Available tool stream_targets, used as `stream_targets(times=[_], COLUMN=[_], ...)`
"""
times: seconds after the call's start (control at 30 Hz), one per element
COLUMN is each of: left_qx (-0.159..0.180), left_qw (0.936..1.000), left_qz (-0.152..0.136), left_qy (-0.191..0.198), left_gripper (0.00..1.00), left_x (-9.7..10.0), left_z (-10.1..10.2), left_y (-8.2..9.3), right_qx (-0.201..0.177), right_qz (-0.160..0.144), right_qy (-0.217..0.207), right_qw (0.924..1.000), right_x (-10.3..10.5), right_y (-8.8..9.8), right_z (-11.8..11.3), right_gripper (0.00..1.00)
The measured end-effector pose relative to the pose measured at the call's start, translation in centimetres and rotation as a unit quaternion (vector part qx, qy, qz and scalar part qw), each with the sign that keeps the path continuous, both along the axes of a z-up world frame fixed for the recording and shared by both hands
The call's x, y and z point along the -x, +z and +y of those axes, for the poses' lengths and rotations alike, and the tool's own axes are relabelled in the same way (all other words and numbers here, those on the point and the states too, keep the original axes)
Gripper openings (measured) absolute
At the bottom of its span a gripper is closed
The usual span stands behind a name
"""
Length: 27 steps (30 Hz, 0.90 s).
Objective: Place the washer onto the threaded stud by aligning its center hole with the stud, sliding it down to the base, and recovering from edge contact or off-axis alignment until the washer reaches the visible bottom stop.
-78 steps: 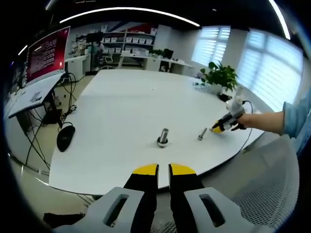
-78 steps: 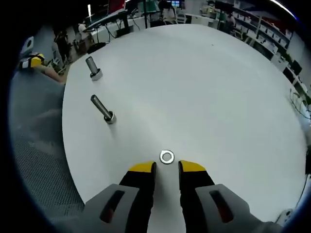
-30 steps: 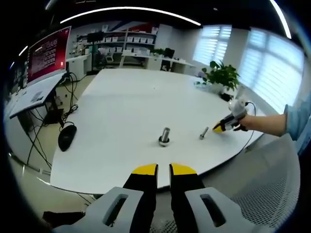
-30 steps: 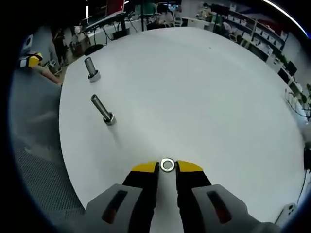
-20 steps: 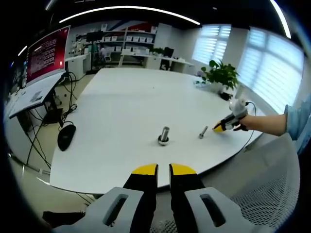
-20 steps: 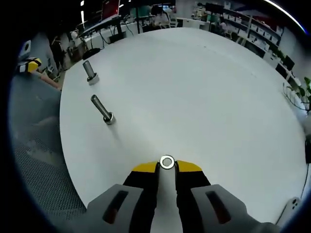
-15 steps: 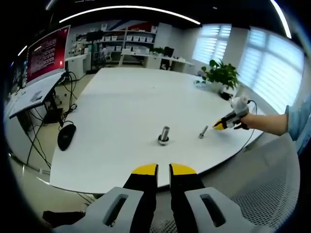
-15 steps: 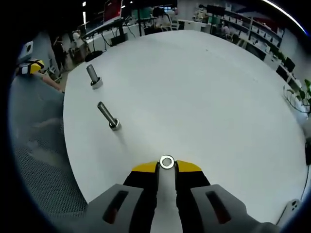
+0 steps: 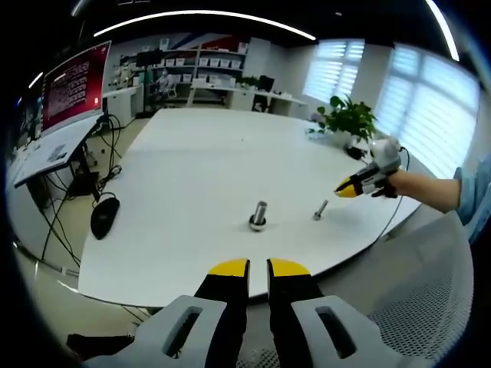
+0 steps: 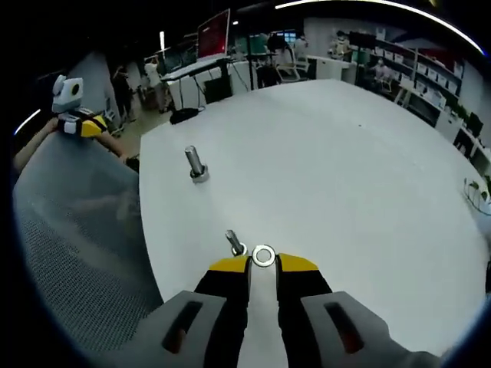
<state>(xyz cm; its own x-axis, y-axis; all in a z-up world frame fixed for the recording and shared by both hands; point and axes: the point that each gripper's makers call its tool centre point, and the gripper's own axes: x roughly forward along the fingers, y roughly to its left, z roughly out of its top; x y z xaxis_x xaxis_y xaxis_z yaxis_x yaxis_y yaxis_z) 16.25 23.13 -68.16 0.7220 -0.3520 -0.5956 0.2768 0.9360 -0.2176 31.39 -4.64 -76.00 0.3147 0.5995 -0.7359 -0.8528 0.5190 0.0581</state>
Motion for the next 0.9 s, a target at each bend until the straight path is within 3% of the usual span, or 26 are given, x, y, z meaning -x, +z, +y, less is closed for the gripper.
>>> stream_targets(times=[0.33, 0.9], left_qx=[0.0, 0.002], left_qw=[1.0, 1.0], left_qz=[-0.002, -0.006], left_qy=[0.001, -0.001], left_gripper=[0.06, 0.06], left_x=[0.0, -0.1], left_z=[0.1, 0.0], left_y=[0.1, 0.1], right_qx=[0.023, 0.054], right_qz=[-0.008, -0.004], right_qy=[0.056, 0.082], right_qw=[0.9981, 0.9952], right_x=[0.8, 1.1], right_y=[-0.6, -2.0], right_z=[2.5, 3.3], right_gripper=[0.14, 0.14])
